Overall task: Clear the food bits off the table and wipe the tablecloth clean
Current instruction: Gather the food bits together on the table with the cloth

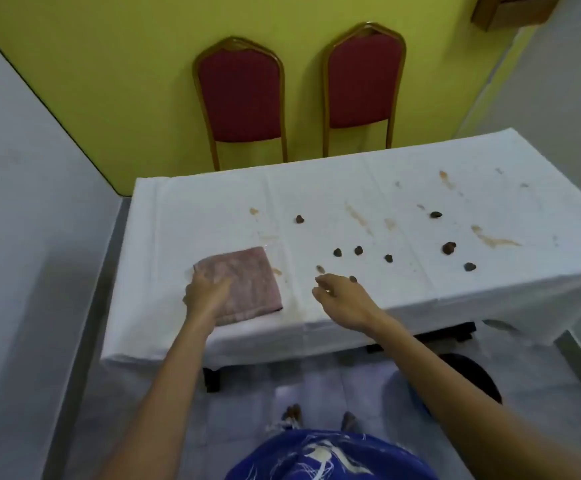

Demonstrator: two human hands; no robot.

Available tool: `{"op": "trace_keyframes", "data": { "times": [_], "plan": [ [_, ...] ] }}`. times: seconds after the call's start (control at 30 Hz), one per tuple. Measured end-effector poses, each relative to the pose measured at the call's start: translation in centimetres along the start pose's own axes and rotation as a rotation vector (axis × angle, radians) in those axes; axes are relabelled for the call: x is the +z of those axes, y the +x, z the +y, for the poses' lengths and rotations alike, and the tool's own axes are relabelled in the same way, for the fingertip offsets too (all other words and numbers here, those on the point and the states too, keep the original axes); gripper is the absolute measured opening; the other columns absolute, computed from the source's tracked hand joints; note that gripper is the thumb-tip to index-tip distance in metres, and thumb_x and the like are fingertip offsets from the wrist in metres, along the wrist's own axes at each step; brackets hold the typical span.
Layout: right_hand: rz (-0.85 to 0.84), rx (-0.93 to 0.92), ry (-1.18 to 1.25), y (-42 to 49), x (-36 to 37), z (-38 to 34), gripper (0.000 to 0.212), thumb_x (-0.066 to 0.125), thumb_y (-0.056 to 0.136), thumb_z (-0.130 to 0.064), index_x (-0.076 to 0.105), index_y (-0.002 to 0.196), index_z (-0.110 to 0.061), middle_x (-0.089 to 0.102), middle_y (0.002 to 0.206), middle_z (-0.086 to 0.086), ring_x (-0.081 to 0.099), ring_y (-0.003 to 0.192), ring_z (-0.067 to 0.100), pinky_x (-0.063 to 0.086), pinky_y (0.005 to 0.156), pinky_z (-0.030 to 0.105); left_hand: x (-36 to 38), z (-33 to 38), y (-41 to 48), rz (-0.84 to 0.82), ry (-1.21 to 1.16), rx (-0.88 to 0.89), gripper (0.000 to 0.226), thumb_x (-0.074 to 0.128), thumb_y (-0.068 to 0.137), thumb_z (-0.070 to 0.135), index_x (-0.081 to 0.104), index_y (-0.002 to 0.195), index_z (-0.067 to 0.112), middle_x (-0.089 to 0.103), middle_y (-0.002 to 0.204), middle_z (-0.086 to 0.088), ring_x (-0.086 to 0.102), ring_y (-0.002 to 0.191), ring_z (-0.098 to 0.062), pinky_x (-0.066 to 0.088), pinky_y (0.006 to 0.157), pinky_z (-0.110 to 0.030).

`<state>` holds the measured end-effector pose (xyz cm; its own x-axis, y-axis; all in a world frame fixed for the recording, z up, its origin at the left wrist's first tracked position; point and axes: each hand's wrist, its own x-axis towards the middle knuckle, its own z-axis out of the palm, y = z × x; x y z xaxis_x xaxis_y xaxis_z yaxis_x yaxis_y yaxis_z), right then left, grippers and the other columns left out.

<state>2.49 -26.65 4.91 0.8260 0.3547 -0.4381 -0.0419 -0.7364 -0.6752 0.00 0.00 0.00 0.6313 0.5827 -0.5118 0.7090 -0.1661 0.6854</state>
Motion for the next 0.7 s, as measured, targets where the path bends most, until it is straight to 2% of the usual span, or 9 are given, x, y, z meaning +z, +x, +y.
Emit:
{"op": "trace_keyframes", "data": {
  "times": [0.1, 0.2, 0.3, 0.37, 0.43, 0.5, 0.6, 0.7],
  "plan": [
    [0.024, 0.057, 0.019, -0.2, 1.0, 0.8, 0.042, 0.046, 0.104, -0.032, 0.054, 0.14, -0.012, 0.062, 0.135, 0.007, 0.059, 0.117, 0.021, 0.039, 0.09, 0.025, 0.2, -1.3, 0.2, 0.153, 0.007, -0.155, 0.072, 0.067, 0.071, 0.049, 0.055, 0.13, 0.011, 0.053, 0.13, -0.018, 0.055, 0.112, -0.036, 0.055, 0.086, -0.041],
    [0.02, 0.07, 0.013, -0.1, 2.1, 1.1, 0.038, 0.048, 0.103, -0.031, 0.057, 0.135, -0.013, 0.065, 0.13, 0.006, 0.06, 0.112, 0.02, 0.041, 0.088, 0.025, 0.6, -1.5, -0.1, 0.156, -0.031, -0.232, 0.074, 0.074, 0.078, 0.045, 0.049, 0.134, 0.004, 0.044, 0.138, -0.022, 0.052, 0.117, -0.037, 0.054, 0.084, -0.039],
    [0.019, 0.065, 0.031, 0.3, 2.8, 0.8, 0.037, 0.048, 0.104, -0.03, 0.057, 0.135, -0.012, 0.065, 0.128, 0.006, 0.058, 0.106, 0.017, 0.042, 0.087, 0.026, 0.1, -1.5, 0.3, 0.124, -0.121, -0.236, 0.078, 0.08, 0.079, 0.028, 0.04, 0.139, -0.002, 0.053, 0.134, -0.02, 0.058, 0.115, -0.035, 0.051, 0.08, -0.034],
    [0.022, 0.059, 0.022, 0.5, 3.1, 0.6, 0.037, 0.047, 0.104, -0.029, 0.057, 0.134, -0.011, 0.065, 0.128, 0.007, 0.06, 0.107, 0.019, 0.044, 0.088, 0.027, -0.7, -1.3, 0.3, 0.107, -0.103, -0.215, 0.066, 0.078, 0.081, 0.02, 0.046, 0.133, -0.005, 0.059, 0.126, -0.019, 0.06, 0.105, -0.032, 0.048, 0.076, -0.032],
    [0.009, 0.062, 0.014, 0.6, 3.3, 0.3, 0.035, 0.048, 0.104, -0.029, 0.058, 0.133, -0.011, 0.066, 0.126, 0.008, 0.059, 0.103, 0.019, 0.044, 0.088, 0.028, -1.1, -1.3, 0.7, 0.081, -0.07, -0.198, 0.044, 0.075, 0.084, 0.016, 0.057, 0.12, -0.003, 0.063, 0.115, -0.015, 0.057, 0.093, -0.028, 0.048, 0.078, -0.031],
    [-0.001, 0.073, 0.016, 0.8, 3.5, 0.2, 0.035, 0.049, 0.103, -0.028, 0.058, 0.132, -0.011, 0.066, 0.127, 0.008, 0.06, 0.104, 0.019, 0.043, 0.087, 0.027, -1.3, -0.9, 0.9, 0.063, -0.038, -0.184, 0.032, 0.075, 0.083, 0.016, 0.06, 0.108, 0.003, 0.061, 0.105, -0.012, 0.056, 0.092, -0.026, 0.049, 0.079, -0.032],
    [-0.014, 0.085, 0.008, 1.1, 3.7, 0.0, 0.035, 0.05, 0.103, -0.029, 0.058, 0.132, -0.011, 0.065, 0.13, 0.008, 0.061, 0.115, 0.023, 0.045, 0.09, 0.027, -1.1, 0.0, 1.1, 0.128, 0.12, -0.143, 0.03, 0.074, 0.078, 0.029, 0.06, 0.091, 0.006, 0.064, 0.103, -0.011, 0.061, 0.096, -0.03, 0.054, 0.08, -0.039],
    [-0.018, 0.084, -0.008, 1.3, 3.8, -0.5, 0.036, 0.05, 0.103, -0.029, 0.057, 0.133, -0.011, 0.064, 0.132, 0.008, 0.061, 0.117, 0.024, 0.045, 0.093, 0.029, -0.2, 0.3, 1.2, 0.187, 0.219, -0.099, 0.033, 0.067, 0.08, 0.03, 0.063, 0.104, 0.008, 0.064, 0.107, -0.015, 0.062, 0.096, -0.034, 0.057, 0.085, -0.047]
  ]
}}
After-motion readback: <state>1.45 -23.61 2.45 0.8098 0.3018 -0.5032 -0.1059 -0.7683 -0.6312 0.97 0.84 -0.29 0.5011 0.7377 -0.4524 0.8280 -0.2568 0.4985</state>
